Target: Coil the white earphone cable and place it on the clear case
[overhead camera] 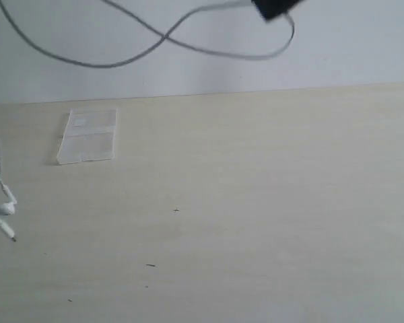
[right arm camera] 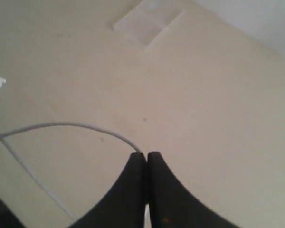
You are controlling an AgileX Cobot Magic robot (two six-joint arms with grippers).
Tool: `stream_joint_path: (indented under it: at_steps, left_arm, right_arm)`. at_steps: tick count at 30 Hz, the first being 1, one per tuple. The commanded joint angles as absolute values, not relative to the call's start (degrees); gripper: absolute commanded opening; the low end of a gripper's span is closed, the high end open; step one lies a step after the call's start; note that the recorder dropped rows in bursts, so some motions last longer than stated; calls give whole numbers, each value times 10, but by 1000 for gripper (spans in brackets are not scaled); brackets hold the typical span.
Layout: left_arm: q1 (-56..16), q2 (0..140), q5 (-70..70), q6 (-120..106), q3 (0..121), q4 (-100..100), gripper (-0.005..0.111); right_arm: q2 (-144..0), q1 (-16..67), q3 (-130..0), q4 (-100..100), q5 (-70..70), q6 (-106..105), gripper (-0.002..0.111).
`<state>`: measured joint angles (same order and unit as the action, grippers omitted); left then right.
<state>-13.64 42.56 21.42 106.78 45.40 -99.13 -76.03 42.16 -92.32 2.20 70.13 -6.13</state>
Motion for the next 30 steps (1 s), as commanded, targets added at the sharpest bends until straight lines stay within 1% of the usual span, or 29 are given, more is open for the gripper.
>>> stream_joint_path:
  at_steps: [1,5,7,9,10,12,13,16,20,30]
  left_arm:
    - [-137,419,207,1100,457,-999,0]
    - [-137,420,189,1100,457,-999,0]
    - [-137,421,178,1100,457,-999,0]
    - [-137,425,178,1100,457,-999,0]
    - [-137,433,178,1100,457,-999,0]
    - [-137,444,173,1100,457,-999,0]
    - [-137,451,170,1100,457,-999,0]
    - [-137,456,150,1100,457,-999,0]
    - [-137,463,112,1100,457,-999,0]
    - [-137,467,83,1111,457,-999,0]
  right_arm:
    - [-757,420,-806,94,639,-93,0]
    - [-758,420,-731,184,577,-167,1]
    - [-768,420,-701,316,557,-271,15]
    - [-775,420,-699,378,555,-310,30]
    - [-777,420,-700,414,554,-324,42]
    - [-777,420,-700,403,560,-332,56]
    - [-777,420,-700,382,579,-332,60]
    - [-777,420,-700,339,607,-330,61]
    - [-779,420,-700,410,599,-361,61]
    - [-781,420,-700,490,484,-468,61]
